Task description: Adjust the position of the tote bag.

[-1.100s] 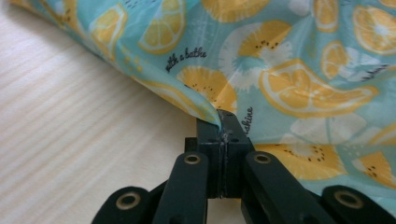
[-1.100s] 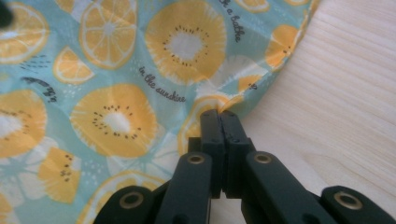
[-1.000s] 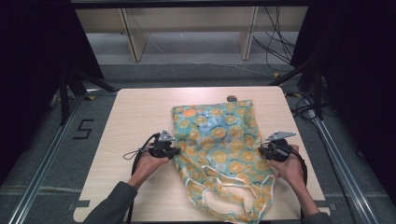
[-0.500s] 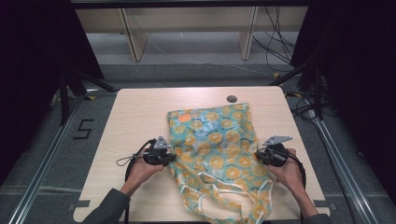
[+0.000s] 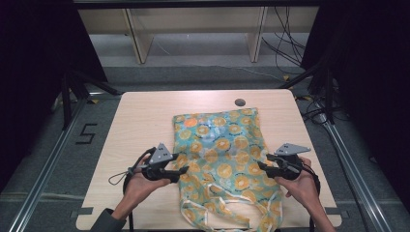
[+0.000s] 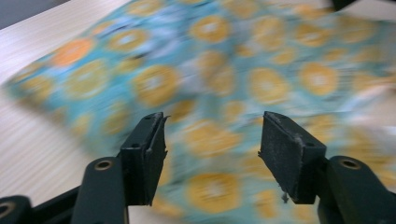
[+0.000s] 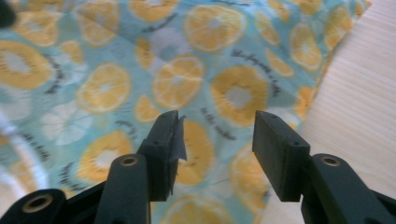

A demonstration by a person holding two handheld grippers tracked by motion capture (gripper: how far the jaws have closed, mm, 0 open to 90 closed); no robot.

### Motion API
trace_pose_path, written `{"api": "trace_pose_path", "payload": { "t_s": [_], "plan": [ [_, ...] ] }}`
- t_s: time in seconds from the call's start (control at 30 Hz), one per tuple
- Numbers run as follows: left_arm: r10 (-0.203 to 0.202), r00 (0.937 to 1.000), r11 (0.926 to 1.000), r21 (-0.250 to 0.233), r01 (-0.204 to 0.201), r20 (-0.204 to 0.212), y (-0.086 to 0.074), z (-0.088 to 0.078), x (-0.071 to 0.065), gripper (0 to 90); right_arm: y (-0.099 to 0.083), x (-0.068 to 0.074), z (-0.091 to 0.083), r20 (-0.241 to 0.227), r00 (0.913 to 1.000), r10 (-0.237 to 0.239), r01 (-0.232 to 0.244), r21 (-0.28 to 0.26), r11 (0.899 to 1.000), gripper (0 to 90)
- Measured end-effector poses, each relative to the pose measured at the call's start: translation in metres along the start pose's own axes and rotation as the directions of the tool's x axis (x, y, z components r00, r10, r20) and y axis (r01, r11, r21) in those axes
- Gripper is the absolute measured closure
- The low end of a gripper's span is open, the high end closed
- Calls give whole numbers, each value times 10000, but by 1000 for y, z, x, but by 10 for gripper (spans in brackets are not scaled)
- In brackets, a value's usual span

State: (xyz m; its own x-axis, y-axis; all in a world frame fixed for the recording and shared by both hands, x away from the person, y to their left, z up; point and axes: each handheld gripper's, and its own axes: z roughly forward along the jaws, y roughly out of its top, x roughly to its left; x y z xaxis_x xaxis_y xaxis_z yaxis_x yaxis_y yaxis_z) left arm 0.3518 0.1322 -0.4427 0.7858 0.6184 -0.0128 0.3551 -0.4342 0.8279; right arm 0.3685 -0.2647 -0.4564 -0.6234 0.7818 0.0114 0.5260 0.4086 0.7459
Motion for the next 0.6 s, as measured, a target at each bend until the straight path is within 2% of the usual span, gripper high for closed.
{"api": "trace_pose_path", "payload": {
  "t_s": [0.03,0.1,0.13,0.17,0.2,0.23,0.3,0.33,0.37,0.4,0.47,0.5,0.53,0.6],
  "plan": [
    [286,9991,9995,-148,-282,307,2,2,-11,384,0,4,-2,-74,10000,4,-4,37,10000,518],
    [437,9970,9988,-239,-423,631,3,7,-24,350,-2,11,-5,-294,9996,17,-16,26,10000,514],
    [430,9955,9991,-81,-425,840,3,10,-27,339,-4,15,-7,-346,9991,233,-228,157,9996,514],
    [244,9940,9997,-86,-236,1066,2,13,-29,331,-5,14,-6,-415,9990,-169,170,30,9999,514],
    [-17,9916,10000,-15,19,1291,1,16,-32,327,-6,14,-6,-386,9989,-270,267,-85,9996,513],
    [-86,9919,10000,46,81,1271,0,18,-34,324,-7,18,-8,-504,9985,210,-200,188,9996,514],
    [79,9939,9997,204,-102,1104,-3,21,-38,329,-10,17,-6,-525,9983,-240,242,36,9997,511],
    [143,9933,9993,323,-181,1147,-4,22,-40,325,-12,18,-6,-536,9985,-121,123,43,9999,507],
    [284,9907,9993,192,-312,1331,-4,24,-40,319,-13,20,-7,-642,9979,-108,121,209,9997,506],
    [37,9900,9996,274,-76,1411,-5,24,-42,311,-14,21,-8,-668,9976,-162,172,153,9997,506],
    [67,9904,9998,190,-94,1378,-6,24,-47,292,-15,24,-10,-756,9971,-28,46,230,9997,503],
    [110,9893,9999,101,-126,1457,-6,25,-49,281,-15,24,-10,-756,9970,-176,182,79,9998,502],
    [318,9878,9994,107,-338,1525,-6,26,-52,270,-16,25,-11,-800,9964,-272,278,59,9996,498],
    [394,9869,9990,149,-423,1561,-7,29,-56,256,-17,27,-11,-903,9957,-190,199,95,9998,497]
  ]
}}
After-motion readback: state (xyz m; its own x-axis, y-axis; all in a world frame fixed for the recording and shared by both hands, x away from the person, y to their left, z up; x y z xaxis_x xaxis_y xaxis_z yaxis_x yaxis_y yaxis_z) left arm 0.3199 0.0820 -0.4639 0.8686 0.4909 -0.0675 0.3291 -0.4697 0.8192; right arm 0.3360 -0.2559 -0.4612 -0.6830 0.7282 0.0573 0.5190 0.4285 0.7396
